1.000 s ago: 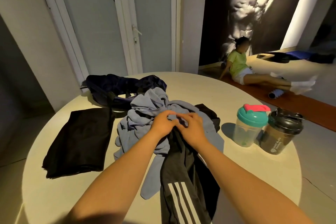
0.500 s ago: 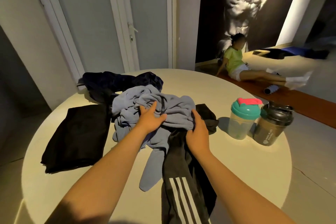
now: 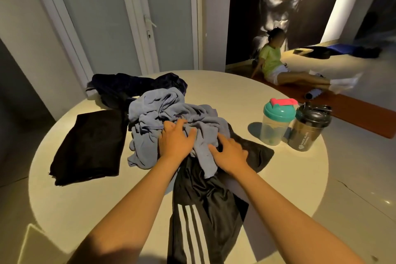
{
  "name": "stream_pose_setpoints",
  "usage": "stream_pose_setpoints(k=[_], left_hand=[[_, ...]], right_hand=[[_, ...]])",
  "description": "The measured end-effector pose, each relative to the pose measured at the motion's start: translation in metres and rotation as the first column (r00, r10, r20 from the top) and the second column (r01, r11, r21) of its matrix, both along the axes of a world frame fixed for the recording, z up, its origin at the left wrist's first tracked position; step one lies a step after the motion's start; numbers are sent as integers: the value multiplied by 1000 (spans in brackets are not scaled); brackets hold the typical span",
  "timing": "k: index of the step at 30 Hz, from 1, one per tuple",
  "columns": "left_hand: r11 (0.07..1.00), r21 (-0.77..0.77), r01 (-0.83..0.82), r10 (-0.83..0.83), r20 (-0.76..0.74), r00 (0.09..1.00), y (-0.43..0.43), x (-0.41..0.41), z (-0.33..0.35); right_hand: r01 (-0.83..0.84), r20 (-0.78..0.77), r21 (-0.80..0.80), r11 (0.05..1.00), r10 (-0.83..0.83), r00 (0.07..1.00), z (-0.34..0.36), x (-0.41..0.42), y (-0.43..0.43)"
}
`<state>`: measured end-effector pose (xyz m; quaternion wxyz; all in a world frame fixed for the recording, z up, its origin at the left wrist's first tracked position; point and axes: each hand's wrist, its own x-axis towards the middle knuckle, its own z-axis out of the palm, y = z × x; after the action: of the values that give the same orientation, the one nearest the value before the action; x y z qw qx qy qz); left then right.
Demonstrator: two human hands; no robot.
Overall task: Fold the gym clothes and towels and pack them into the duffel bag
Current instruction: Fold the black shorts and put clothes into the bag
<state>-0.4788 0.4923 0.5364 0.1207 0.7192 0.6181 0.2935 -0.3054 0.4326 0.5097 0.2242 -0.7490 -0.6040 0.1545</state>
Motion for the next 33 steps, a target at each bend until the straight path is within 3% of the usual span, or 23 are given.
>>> stream_pose_setpoints(k=[2,5,9,12,15,16,18,19,21,23,26,28,31,33], left_hand=[[985,-98,142,-147,-41,988,-15,1,-6],[888,-336,314,-325,23,945,-29,-9,-14],[859,-403,316,-362,-42,931,-24,-17,-12],[940,-295,173,-206,-84,975,-13,-11,-11],[998,-53,-28,27,-7,1000,-15,-13,-17],[995,26,-98,98,16,995,-19,-17,-19],[964,111,-241,238,39,971,-21,-30,-25],[949,76,-305,301,65,951,-20,-37,-28],[914,-135,-382,400,146,905,-18,-51,-32],[892,-319,-322,393,192,899,-10,-60,-35],[933,-329,-149,225,207,952,6,-59,-37],[939,-343,-24,135,305,943,14,-52,-30],[951,-282,126,23,473,881,28,-39,-24],[939,-266,218,-58,502,863,40,-28,-21]], right_hand=[[-112,-83,-36,993,109,991,-2,-5,-6],[-66,-177,121,990,87,980,6,-10,-15],[-49,-227,143,989,80,971,13,-11,-34],[-179,-242,111,978,201,949,17,-14,-53],[-316,-328,114,942,336,883,17,-14,-62],[-284,-314,165,945,323,893,16,-15,-61],[-102,-144,326,940,156,977,19,-15,-53],[-20,-26,389,921,33,999,23,-16,-47],[46,149,433,900,-122,981,37,-20,-34],[22,184,374,927,-97,978,49,-29,-17],[-173,86,215,961,158,984,60,-41,14],[-223,-70,199,954,241,968,65,-45,34],[-10,-283,355,935,118,952,70,-42,52],[99,-463,385,917,100,881,63,-39,59]])
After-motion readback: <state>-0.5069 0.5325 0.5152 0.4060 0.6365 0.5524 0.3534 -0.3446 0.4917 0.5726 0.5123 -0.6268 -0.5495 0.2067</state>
